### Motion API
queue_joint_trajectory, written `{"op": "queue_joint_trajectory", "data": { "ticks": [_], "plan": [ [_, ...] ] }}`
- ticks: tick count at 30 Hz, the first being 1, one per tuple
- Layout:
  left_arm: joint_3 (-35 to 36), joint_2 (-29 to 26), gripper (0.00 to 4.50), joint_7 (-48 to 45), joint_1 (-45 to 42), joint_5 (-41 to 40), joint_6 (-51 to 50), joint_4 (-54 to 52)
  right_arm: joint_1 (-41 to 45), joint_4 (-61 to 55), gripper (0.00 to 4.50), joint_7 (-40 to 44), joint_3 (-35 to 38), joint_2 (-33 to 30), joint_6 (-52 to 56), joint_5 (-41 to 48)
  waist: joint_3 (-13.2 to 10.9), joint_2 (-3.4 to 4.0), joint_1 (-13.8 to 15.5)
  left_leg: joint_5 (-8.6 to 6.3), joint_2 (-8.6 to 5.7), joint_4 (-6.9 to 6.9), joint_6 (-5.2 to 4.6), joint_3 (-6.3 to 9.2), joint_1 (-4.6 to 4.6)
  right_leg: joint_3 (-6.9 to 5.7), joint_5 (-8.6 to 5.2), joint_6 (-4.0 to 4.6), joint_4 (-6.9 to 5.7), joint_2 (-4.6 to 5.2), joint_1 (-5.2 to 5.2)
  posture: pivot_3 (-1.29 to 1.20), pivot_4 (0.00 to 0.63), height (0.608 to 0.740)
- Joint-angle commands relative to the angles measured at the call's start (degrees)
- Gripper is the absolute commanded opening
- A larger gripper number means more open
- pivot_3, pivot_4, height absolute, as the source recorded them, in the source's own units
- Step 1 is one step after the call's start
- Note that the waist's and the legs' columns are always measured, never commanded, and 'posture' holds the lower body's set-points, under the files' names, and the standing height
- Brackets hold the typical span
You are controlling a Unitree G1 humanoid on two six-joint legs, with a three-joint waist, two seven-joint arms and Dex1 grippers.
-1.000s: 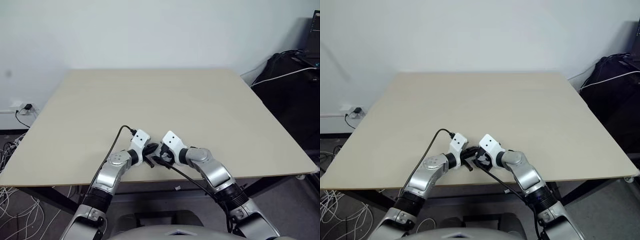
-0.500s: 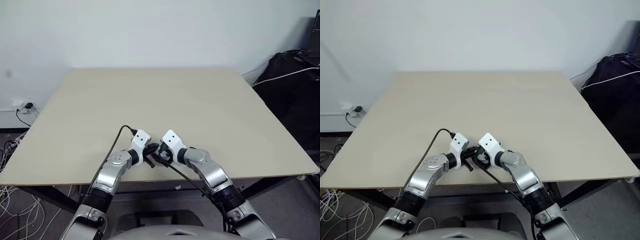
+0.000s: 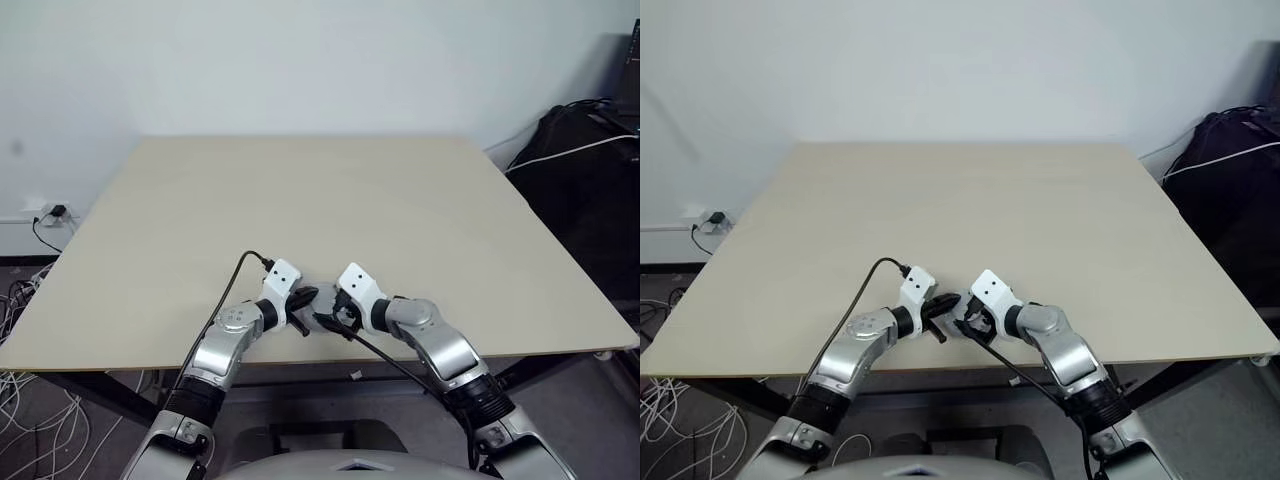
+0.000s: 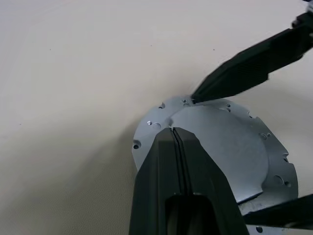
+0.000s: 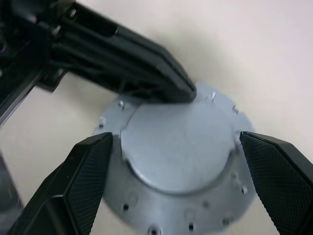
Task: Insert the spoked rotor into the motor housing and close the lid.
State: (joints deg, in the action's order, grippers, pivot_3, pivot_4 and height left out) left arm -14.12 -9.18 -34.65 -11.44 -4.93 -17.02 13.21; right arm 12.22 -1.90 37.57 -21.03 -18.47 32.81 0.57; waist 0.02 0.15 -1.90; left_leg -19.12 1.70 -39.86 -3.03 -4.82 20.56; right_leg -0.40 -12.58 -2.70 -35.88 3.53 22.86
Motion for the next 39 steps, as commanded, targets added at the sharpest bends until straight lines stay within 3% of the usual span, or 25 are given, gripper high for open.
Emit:
{"op": "queue_joint_trajectory", "data": {
  "ticks": [1,14,23,33,39],
  "plan": [
    [-0.8,-0.1,0.0,0.1,0.9,0.5,-1.4,0.3,0.0,-2.7,4.47,0.9,0.5,-1.3,0.5,0.7,0.0,-0.01,0.0,0.0,0.0,0.0,0.0,0.0,0.0,0.0,0.0,0.0,0.0,0.0,0.0,0.0,0.0,0.74],
    [-1.1,0.2,0.0,0.0,0.7,0.4,-1.1,0.8,-1.6,-7.4,4.47,-1.0,6.5,-4.2,3.2,3.0,-0.1,-0.09,0.5,-0.01,0.01,0.01,-0.01,0.0,0.05,0.0,-0.01,0.0,0.02,0.02,0.04,0.0,0.0,0.74],
    [-1.1,0.1,0.0,-0.1,0.9,0.5,-1.0,0.8,-3.7,-11.0,4.47,-3.6,18.5,-0.6,19.0,14.2,-0.1,-0.11,0.7,-0.02,0.22,0.01,-0.03,0.01,0.09,0.0,-0.02,0.01,0.03,0.04,0.06,0.0,0.0,0.74],
    [-1.2,0.1,0.0,-0.2,1.2,0.5,-1.0,0.6,-1.1,-7.8,4.47,-15.0,33.3,11.9,37.2,24.1,-0.1,-0.02,0.7,-0.02,0.28,0.02,-0.03,-0.01,0.11,-0.01,-0.02,0.02,0.01,0.03,0.1,0.0,0.0,0.74],
    [-1.2,0.1,0.0,-0.3,1.2,0.5,-1.1,0.6,0.8,-6.5,4.47,-20.2,38.8,17.5,41.7,27.0,0.0,0.1,0.6,-0.02,0.28,0.09,-0.02,-0.02,0.15,-0.01,-0.02,0.03,0.01,0.03,0.16,0.0,0.0,0.74]
  ]
}}
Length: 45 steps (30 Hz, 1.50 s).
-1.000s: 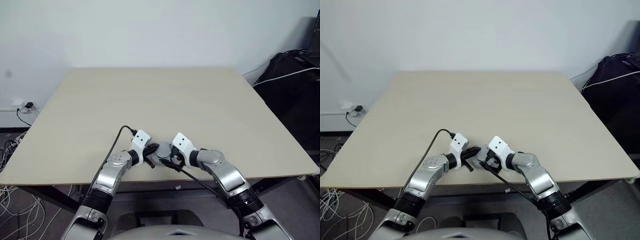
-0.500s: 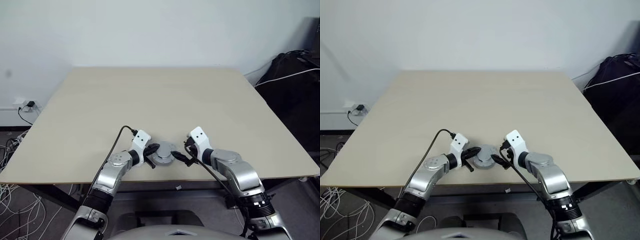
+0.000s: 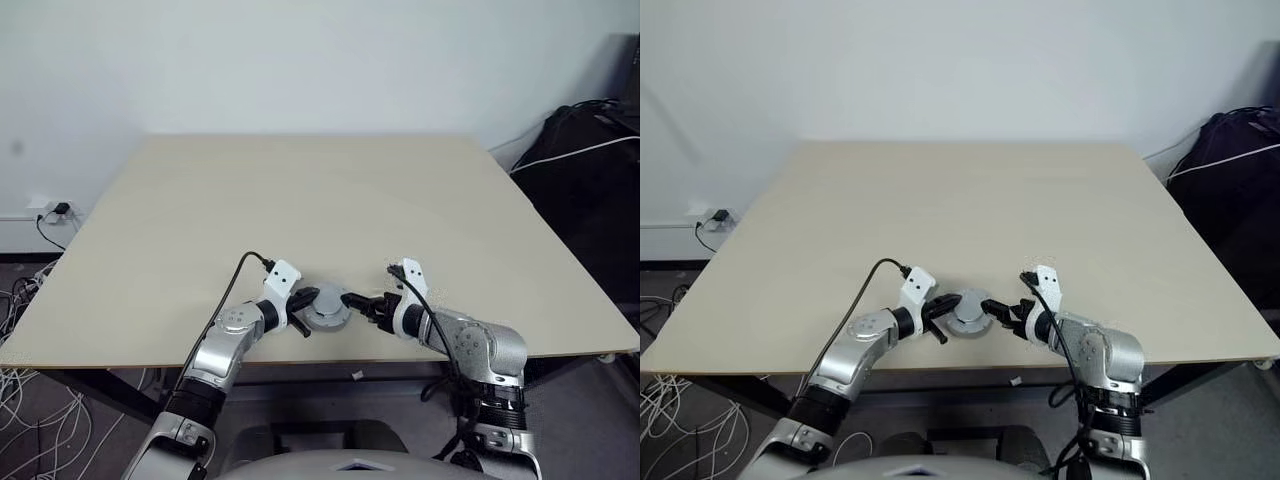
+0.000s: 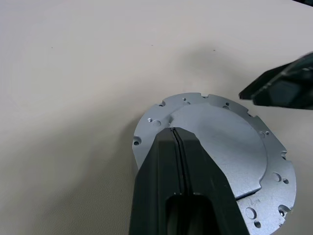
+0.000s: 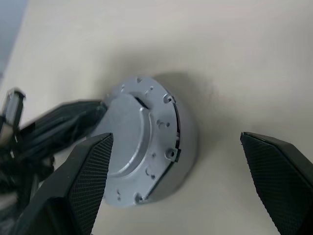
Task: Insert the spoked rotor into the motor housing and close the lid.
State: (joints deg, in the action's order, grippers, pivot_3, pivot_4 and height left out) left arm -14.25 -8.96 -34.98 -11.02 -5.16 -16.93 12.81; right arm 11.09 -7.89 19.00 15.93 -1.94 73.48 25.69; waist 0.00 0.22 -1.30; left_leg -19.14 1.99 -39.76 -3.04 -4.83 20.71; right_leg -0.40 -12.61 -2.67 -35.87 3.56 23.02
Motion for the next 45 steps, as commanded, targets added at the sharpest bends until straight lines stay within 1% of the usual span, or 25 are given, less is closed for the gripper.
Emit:
{"op": "queue_joint_trajectory", "data": {
  "ticks": [1,9,14,22,37,41,45],
  "plan": [
    [-1.1,-0.2,0.0,0.0,0.8,0.7,-1.2,1.0,2.1,-0.4,4.47,-2.1,2.1,1.3,1.1,2.1,0.0,0.07,0.0,0.0,-0.01,0.02,0.0,0.0,0.0,0.0,0.0,0.01,0.0,0.0,0.0,0.0,0.0,0.74],
    [-1.0,-0.3,0.0,0.0,0.9,0.8,-1.2,0.8,3.0,1.8,4.47,-5.0,3.7,3.0,2.2,3.6,0.0,0.12,-0.2,0.0,-0.04,0.02,0.0,-0.02,0.0,0.01,-0.01,0.0,0.0,-0.01,-0.01,0.0,0.0,0.74],
    [-0.9,-0.5,0.0,0.0,1.2,0.7,-1.3,0.5,3.0,2.6,4.47,-5.8,3.9,3.6,3.3,4.3,0.0,0.14,-0.3,0.01,-0.04,0.03,0.0,-0.02,-0.01,0.01,-0.01,-0.01,0.0,-0.02,-0.01,0.0,0.0,0.74],
    [-0.9,-0.7,0.0,0.0,1.7,0.7,-1.5,0.0,3.6,3.7,4.47,-6.7,6.4,5.6,4.6,6.4,0.0,0.16,-0.4,0.01,-0.04,0.1,0.0,-0.01,-0.01,0.01,-0.03,-0.03,0.01,-0.02,0.0,0.0,0.0,0.74],
    [-1.1,-0.6,0.0,0.0,2.1,0.7,-2.0,-0.6,2.5,6.4,4.47,-7.9,4.8,9.1,2.6,7.6,0.0,0.17,-0.6,0.01,-0.05,0.16,0.01,0.0,-0.02,0.02,-0.07,-0.03,0.01,-0.02,0.01,0.0,0.0,0.74],
    [-1.1,-0.6,0.0,-0.1,2.0,0.7,-2.1,-0.7,2.3,8.0,4.47,-7.1,4.2,9.3,1.9,8.1,0.0,0.16,-0.8,0.01,-0.05,0.16,0.01,0.0,-0.05,0.02,-0.07,-0.03,0.01,-0.02,-0.02,0.0,0.0,0.74],
    [-1.2,-0.7,0.0,-0.1,1.9,0.7,-2.2,-0.6,1.6,9.1,4.47,-4.2,2.9,8.9,1.5,9.7,0.0,0.17,-0.9,0.01,-0.04,0.16,0.01,0.0,-0.11,0.02,-0.07,-0.04,0.01,-0.02,-0.06,0.0,0.0,0.74]
  ]
}}
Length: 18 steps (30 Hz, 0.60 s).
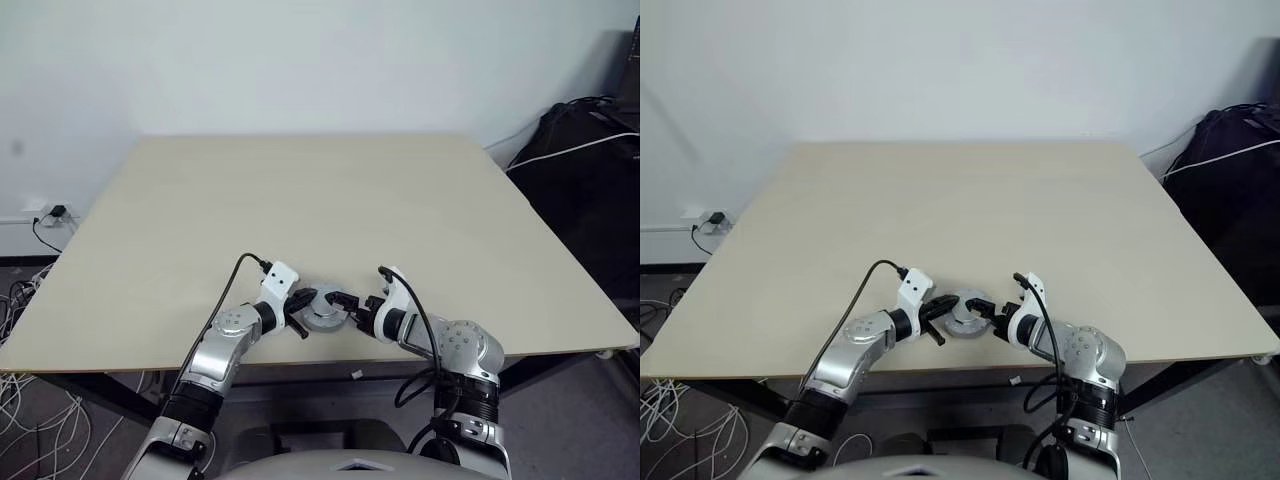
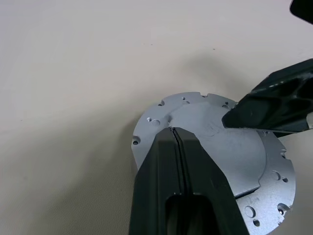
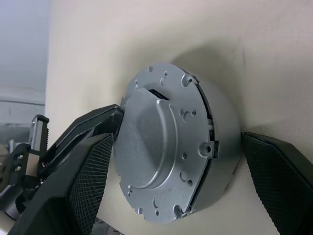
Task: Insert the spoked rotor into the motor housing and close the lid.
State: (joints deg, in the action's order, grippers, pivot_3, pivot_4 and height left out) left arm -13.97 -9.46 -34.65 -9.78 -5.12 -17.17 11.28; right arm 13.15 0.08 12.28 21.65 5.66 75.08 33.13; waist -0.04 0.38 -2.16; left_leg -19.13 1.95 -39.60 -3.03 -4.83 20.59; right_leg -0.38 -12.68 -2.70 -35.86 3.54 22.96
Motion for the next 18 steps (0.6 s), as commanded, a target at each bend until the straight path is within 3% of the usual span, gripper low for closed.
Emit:
{"op": "queue_joint_trajectory", "data": {
  "ticks": [1,18],
  "plan": [
    [-1.5,-0.2,0.0,-0.4,0.6,0.7,-1.9,0.9,-0.6,1.1,4.47,3.4,-3.3,1.2,-0.1,2.7,0.0,0.0,0.0,0.0,0.0,0.0,0.0,0.0,0.0,0.0,0.0,0.0,0.0,0.0,0.0,0.0,0.0,0.74],
    [-1.4,0.0,0.0,-0.4,0.5,0.8,-1.8,1.2,-1.2,-1.8,4.47,8.9,-1.9,1.5,0.0,10.4,0.0,0.02,-0.4,0.02,0.05,0.12,0.06,-0.03,0.09,0.02,-0.04,0.07,-0.04,-0.06,0.17,0.0,0.0,0.74]
  ]
}}
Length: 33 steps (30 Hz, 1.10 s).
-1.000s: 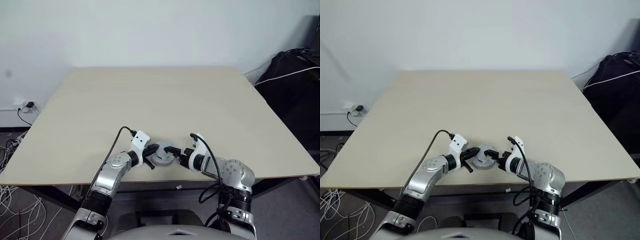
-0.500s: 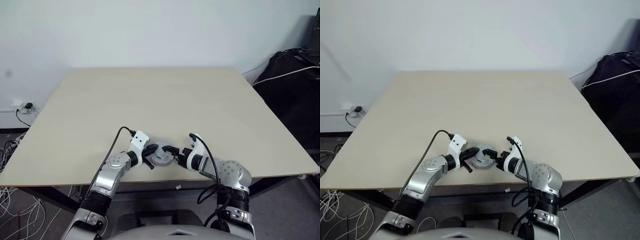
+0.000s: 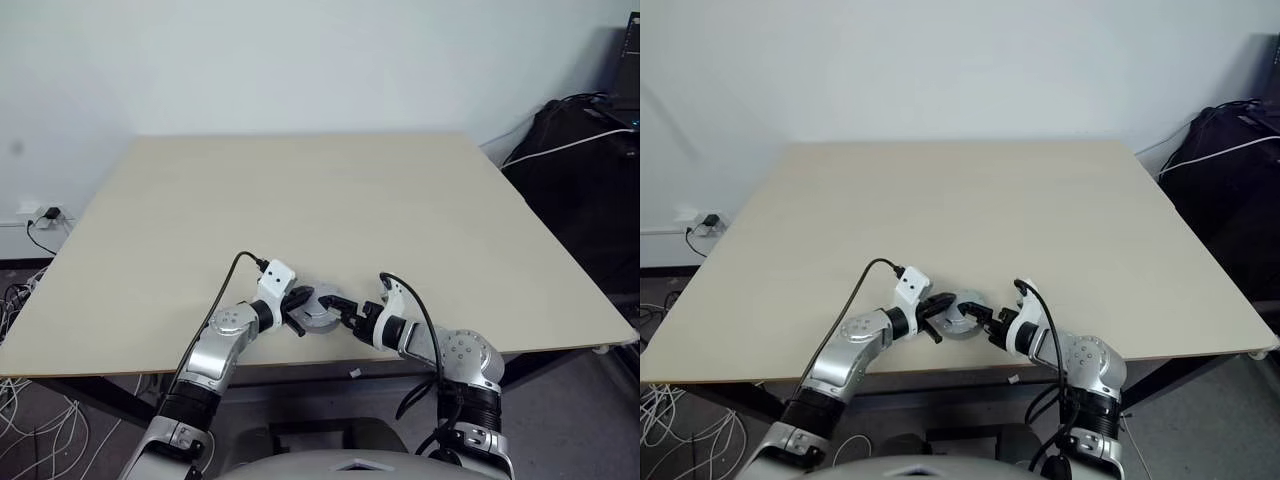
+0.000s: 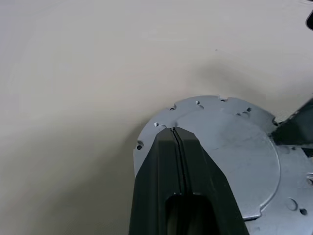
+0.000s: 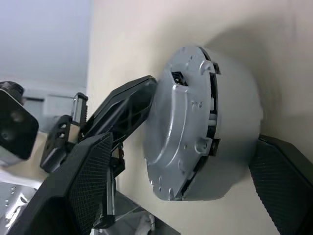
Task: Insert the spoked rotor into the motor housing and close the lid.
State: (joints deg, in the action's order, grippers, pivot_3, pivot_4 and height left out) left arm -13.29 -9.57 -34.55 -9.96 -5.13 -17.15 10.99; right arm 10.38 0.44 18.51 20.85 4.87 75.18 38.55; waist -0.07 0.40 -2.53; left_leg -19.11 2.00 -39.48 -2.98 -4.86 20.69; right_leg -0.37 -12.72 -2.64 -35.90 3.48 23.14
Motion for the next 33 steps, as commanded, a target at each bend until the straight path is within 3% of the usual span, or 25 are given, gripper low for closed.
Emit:
{"op": "queue_joint_trajectory", "data": {
  "ticks": [1,32,33],
  "plan": [
    [-2.0,0.1,0.0,-0.5,0.7,0.8,-1.8,1.5,1.6,-2.2,4.47,2.7,-1.1,2.3,-0.2,5.2,0.0,0.0,0.0,0.0,0.0,0.0,0.0,-0.01,0.0,0.01,0.0,0.0,0.0,0.0,0.01,0.0,0.0,0.74],
    [-1.8,0.2,0.0,-0.6,0.7,0.9,-1.6,1.5,3.2,2.6,4.47,0.3,-5.7,3.9,-4.6,3.3,0.0,0.01,-1.0,0.01,0.01,0.0,0.02,-0.05,0.04,0.06,0.01,-0.02,-0.03,-0.03,0.08,0.0,0.0,0.74],
    [-1.8,0.2,0.0,-0.6,0.7,0.9,-1.6,1.5,3.2,2.6,4.3,0.2,-5.7,3.9,-4.6,3.4,0.0,0.01,-1.0,0.01,0.01,0.0,0.02,-0.05,0.04,0.06,0.01,-0.02,-0.03,-0.03,0.08,0.0,0.0,0.74]
  ]
}}
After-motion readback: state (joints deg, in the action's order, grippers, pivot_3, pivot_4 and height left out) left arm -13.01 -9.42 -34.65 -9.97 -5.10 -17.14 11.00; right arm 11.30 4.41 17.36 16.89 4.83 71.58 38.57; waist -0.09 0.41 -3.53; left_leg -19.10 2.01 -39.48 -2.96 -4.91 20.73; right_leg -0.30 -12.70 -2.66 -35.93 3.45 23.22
